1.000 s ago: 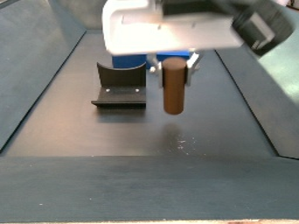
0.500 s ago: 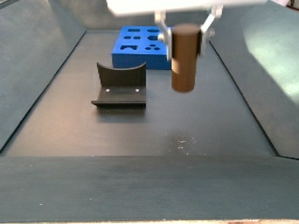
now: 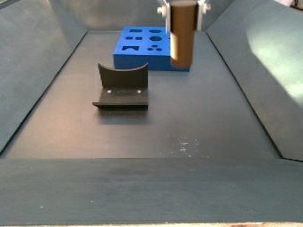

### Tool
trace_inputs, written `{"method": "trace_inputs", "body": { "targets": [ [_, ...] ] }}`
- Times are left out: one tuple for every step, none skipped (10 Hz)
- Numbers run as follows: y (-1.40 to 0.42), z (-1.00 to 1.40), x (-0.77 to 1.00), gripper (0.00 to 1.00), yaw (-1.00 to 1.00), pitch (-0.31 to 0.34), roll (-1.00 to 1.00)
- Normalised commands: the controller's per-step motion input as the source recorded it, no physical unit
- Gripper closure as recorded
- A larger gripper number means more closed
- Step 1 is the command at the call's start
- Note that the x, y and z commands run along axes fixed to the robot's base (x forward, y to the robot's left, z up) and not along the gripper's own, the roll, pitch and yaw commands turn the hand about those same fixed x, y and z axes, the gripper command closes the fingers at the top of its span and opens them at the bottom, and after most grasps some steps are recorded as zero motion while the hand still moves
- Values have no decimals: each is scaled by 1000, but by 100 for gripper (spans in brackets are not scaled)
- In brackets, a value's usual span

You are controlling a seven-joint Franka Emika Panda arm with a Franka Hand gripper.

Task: Pick up the round object. Move to above the board. Insert the round object.
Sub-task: Move to above the board.

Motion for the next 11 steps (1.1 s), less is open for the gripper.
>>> {"method": "trace_inputs", "body": {
  "targets": [
    [-1000, 37, 22, 100, -24, -95, -3],
    [-1000, 39, 20, 100, -8, -71, -4],
    [-1000, 40, 14, 100, -5, -61, -5],
    [-1000, 41, 12, 100, 0, -52, -8],
    [-1000, 39, 13, 100, 5, -32, -5],
    [-1000, 42, 13, 100, 7, -24, 3],
    [-1000, 43, 16, 100, 11, -5, -3],
    [-1000, 41, 21, 100, 13, 15, -7],
    [-1000, 40, 35, 100, 16, 37, -5],
    [-1000, 40, 44, 100, 13, 54, 5],
    [-1000, 37, 71, 100, 8, 81, 17]
  ]
}}
